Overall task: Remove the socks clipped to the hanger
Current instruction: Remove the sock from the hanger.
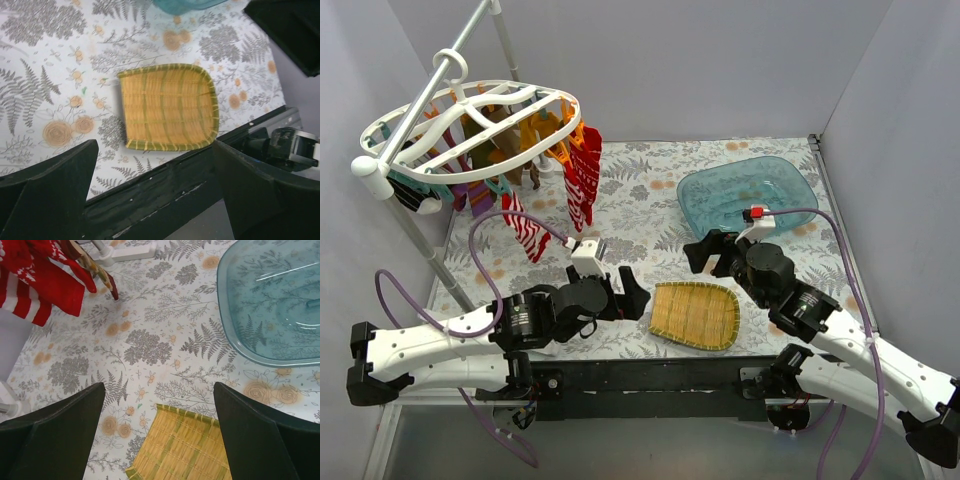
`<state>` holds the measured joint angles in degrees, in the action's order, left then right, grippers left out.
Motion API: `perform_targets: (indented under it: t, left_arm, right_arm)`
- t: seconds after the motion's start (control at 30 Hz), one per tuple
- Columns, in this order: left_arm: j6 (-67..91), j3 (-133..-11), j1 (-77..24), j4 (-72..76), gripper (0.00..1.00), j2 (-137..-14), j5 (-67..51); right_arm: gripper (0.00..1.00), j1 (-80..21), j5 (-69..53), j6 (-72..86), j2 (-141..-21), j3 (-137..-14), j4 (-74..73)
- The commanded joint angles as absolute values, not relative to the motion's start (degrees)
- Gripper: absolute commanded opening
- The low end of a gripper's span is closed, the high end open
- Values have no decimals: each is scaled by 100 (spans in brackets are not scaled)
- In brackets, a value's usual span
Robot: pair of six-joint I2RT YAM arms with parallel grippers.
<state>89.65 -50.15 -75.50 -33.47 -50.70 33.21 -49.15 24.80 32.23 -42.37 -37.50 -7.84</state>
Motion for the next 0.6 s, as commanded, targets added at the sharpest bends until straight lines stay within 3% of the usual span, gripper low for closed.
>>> perform_targets:
  t: [0.0, 0.27, 0.57]
  left_arm:
    - [9693, -4694, -7576, -3867, 98, -5036, 3604]
    - [10494, -4017, -7576, -4183, 98, -4571, 3445]
    - [10828, -4227, -7576, -5255, 98, -3903, 3498]
  right_arm:
    - [97, -4922, 2084, 3041, -4385, -3639, 191]
    - [96, -5615, 2127, 2444, -5834, -4648, 1018]
    - [95, -6134, 2013, 1688, -7390, -5817, 1757]
